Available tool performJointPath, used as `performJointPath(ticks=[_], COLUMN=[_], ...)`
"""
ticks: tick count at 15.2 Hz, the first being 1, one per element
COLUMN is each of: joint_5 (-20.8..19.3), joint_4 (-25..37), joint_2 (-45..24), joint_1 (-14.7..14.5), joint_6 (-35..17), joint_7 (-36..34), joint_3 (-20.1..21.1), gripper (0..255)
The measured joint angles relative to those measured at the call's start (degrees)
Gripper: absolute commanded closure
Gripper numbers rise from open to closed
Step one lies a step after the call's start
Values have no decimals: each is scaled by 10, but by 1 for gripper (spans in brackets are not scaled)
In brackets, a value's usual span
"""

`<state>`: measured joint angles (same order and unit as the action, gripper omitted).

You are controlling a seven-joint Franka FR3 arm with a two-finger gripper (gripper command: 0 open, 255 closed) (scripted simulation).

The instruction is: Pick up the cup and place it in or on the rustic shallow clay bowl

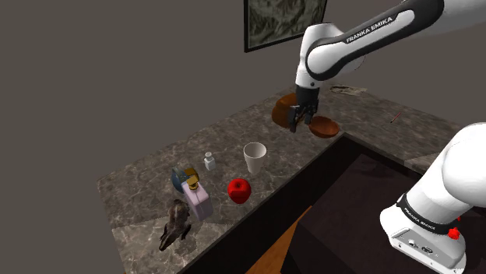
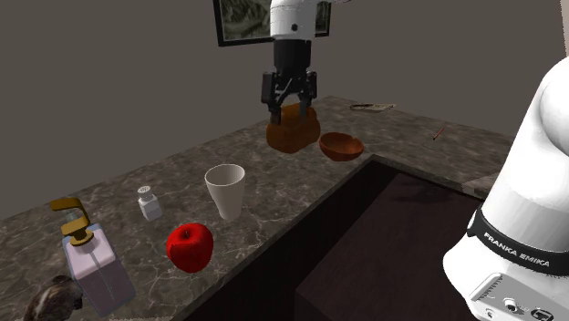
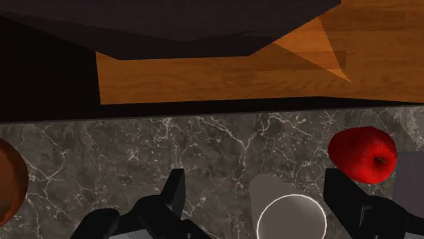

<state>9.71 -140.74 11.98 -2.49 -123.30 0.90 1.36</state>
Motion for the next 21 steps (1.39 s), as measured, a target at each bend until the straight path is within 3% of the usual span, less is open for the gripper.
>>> performJointPath(ticks=[8, 15, 21], joint_5=[23, 34, 39], joint_4=[80, 186, 209], joint_2=[-178, -330, -385], joint_1=[-11, -21, -22], joint_6=[-116, -176, -211], joint_7=[-7, -18, -14], joint_3=[11, 19, 21], gripper=[0, 0, 0])
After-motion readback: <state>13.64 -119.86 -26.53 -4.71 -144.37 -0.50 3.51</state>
